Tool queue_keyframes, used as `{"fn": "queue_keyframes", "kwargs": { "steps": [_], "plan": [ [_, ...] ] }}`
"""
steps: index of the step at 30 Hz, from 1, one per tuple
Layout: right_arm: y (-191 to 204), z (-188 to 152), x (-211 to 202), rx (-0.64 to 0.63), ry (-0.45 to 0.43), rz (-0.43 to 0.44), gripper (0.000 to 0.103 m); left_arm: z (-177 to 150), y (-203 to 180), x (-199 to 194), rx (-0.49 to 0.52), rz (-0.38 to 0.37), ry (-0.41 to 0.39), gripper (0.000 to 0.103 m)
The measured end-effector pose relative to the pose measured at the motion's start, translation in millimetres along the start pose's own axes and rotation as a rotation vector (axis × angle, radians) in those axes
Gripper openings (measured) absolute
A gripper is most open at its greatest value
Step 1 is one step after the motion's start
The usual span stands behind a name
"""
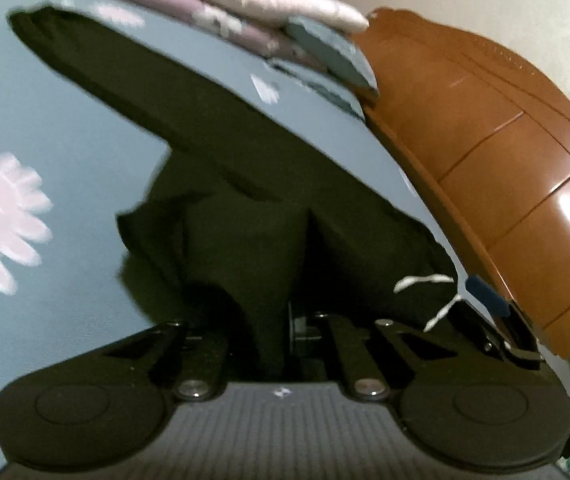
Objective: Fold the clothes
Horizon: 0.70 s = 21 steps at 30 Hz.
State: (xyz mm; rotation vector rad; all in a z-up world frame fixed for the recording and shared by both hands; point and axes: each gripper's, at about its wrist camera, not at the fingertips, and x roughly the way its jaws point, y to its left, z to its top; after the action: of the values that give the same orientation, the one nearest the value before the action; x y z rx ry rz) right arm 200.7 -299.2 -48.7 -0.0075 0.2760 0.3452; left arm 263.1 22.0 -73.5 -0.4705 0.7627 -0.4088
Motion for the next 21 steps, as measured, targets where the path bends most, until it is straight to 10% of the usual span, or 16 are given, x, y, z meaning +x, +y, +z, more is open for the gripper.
{"fn": "queue_keyframes", "kwargs": {
  "steps": [17,21],
  "plan": [
    [-12.5,0.5,0.9,0.087,0.011,-0.018,0.103,45.3,-2.1,-81.6,0.081,0.158,-0.023,0.005],
    [-11.3,0.1,2.4,0.085,0.02,-0.009,0.103,33.7,5.4,-75.8,0.041,0.159,0.021,0.035]
  ]
}}
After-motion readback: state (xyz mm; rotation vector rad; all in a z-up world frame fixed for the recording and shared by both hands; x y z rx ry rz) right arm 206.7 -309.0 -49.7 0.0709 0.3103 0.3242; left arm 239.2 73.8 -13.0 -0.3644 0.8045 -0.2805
